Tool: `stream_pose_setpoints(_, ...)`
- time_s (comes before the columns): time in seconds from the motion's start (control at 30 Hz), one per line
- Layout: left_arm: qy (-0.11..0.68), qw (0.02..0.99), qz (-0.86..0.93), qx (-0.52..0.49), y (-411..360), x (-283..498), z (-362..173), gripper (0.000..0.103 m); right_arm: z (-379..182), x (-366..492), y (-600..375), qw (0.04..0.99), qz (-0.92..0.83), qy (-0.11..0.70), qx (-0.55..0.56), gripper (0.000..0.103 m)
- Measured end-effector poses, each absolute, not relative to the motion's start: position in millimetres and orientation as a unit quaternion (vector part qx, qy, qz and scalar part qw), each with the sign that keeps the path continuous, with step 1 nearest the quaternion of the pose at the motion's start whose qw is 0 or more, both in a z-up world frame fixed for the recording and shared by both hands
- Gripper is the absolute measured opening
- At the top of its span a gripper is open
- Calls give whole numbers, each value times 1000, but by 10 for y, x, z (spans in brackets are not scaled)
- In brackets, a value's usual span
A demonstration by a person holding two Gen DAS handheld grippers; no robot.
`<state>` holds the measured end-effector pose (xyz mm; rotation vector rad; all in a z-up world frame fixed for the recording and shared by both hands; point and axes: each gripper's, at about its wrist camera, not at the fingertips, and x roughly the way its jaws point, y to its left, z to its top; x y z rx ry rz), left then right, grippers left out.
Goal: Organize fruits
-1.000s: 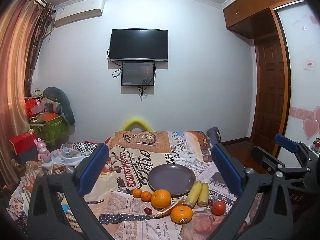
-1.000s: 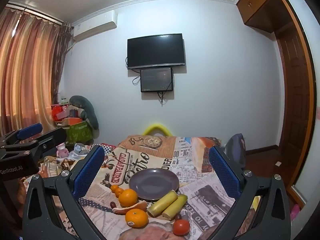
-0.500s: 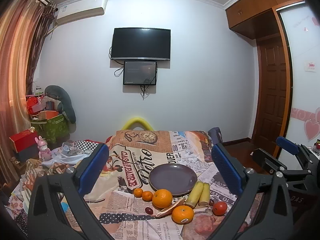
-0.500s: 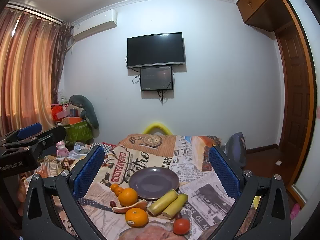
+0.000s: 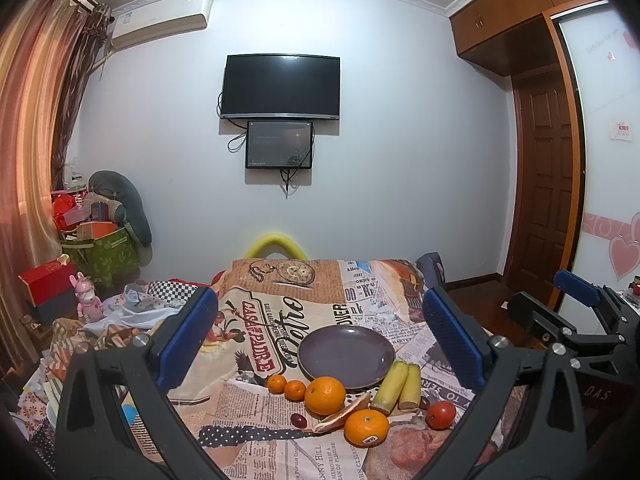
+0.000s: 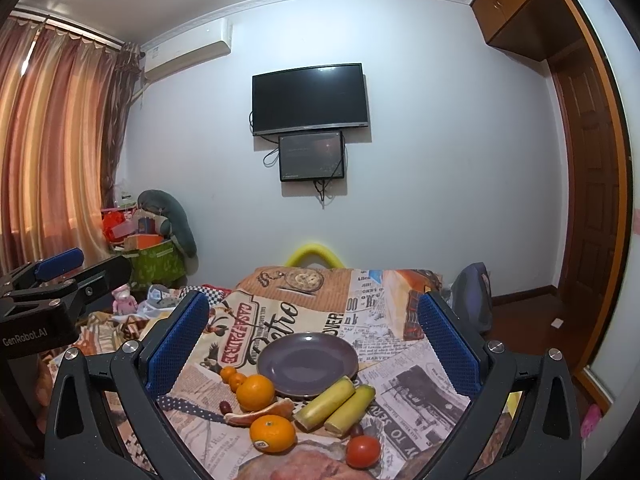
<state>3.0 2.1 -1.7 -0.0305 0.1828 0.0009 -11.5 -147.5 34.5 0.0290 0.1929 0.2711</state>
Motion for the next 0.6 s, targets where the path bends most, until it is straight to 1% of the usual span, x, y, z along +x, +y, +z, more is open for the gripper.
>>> stream_pose_setpoints(0.6, 93, 996, 1, -16, 29, 46, -30, 103, 345, -115, -1491, 986, 135, 98, 19, 103)
